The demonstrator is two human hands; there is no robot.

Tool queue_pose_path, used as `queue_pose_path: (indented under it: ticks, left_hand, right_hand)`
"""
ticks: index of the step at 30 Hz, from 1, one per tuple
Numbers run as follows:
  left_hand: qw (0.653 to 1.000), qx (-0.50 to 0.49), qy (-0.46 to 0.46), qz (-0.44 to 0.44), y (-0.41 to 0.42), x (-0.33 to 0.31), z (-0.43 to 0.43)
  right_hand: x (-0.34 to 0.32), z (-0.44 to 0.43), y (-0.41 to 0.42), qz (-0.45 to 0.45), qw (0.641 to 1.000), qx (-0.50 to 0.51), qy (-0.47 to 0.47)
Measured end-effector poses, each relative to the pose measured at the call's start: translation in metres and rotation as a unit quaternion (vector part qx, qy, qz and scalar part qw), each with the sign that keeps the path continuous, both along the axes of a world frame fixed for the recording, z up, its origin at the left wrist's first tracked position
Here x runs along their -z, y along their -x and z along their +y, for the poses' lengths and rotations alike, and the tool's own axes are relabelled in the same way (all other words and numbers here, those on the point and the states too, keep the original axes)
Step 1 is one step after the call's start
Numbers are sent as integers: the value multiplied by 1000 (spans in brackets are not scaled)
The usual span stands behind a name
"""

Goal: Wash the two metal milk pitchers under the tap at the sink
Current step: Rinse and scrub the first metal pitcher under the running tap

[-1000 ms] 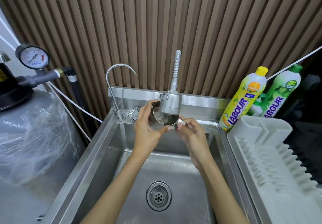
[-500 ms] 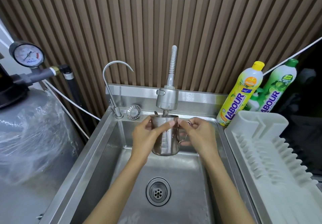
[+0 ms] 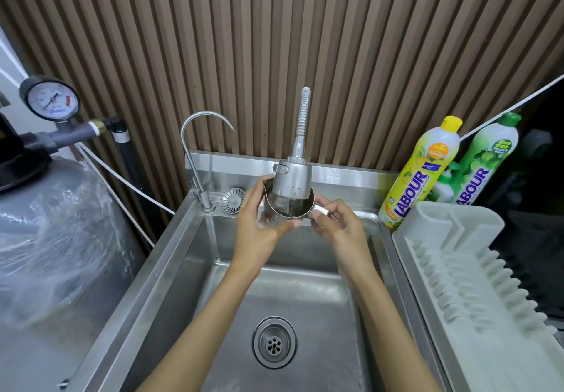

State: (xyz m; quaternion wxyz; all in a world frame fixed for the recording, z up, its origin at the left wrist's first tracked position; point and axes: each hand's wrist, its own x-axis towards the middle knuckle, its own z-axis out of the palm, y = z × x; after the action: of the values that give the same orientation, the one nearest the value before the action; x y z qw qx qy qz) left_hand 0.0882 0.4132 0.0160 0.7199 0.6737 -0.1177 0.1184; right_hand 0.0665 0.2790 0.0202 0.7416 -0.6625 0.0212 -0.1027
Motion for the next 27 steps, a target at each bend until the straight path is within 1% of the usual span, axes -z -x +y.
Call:
queue_pose_path:
  ticks: [2, 3, 5, 6, 9, 11, 15, 17, 18, 20, 23, 24, 25, 27]
  left_hand:
    - [996, -42, -62, -41, -1, -3, 2]
    - [992, -58, -98, -55, -1, -5, 3]
    - [982, -86, -153, -65, 3, -8, 4]
    - [978, -99, -172, -60, 5, -9, 5]
    - [968, -132, -211, -27, 10, -10, 9]
    - [964, -135, -227, -6, 10, -7, 12]
    - [964, -108, -233, 67, 12, -4, 13]
    - [965, -80, -223, 110, 12, -4, 12]
    - [968, -61, -205, 131, 12, -5, 11]
    - [977, -8, -137, 165, 11, -4, 9]
    - [979, 74, -51, 183, 6, -1, 6]
    - [979, 88, -36, 179, 4, 0, 5]
    - [981, 94, -26, 169, 1, 1, 3]
    - [987, 84, -8, 137, -3, 2, 1]
  right_hand:
    - [7, 2, -4, 22, 991, -54, -122]
    - [10, 3, -5, 26, 984, -72, -161]
    - [15, 6, -5, 37, 976, -90, -195]
    - [16, 8, -4, 45, 976, -91, -193]
    - [18, 12, 2, 65, 987, -60, -134]
    - [15, 12, 5, 79, 993, -28, -84]
    - [-2, 4, 9, 109, 993, 33, 10]
    - [-9, -2, 10, 116, 987, 65, 94]
    - [-12, -4, 10, 112, 981, 82, 134]
    - [-18, -6, 11, 83, 967, 120, 210]
    - [-27, -5, 14, 36, 936, 163, 311]
    - [-29, -3, 16, 20, 931, 168, 323]
    - [-30, -2, 16, 7, 934, 165, 316]
    - [-29, -2, 14, -9, 956, 135, 262]
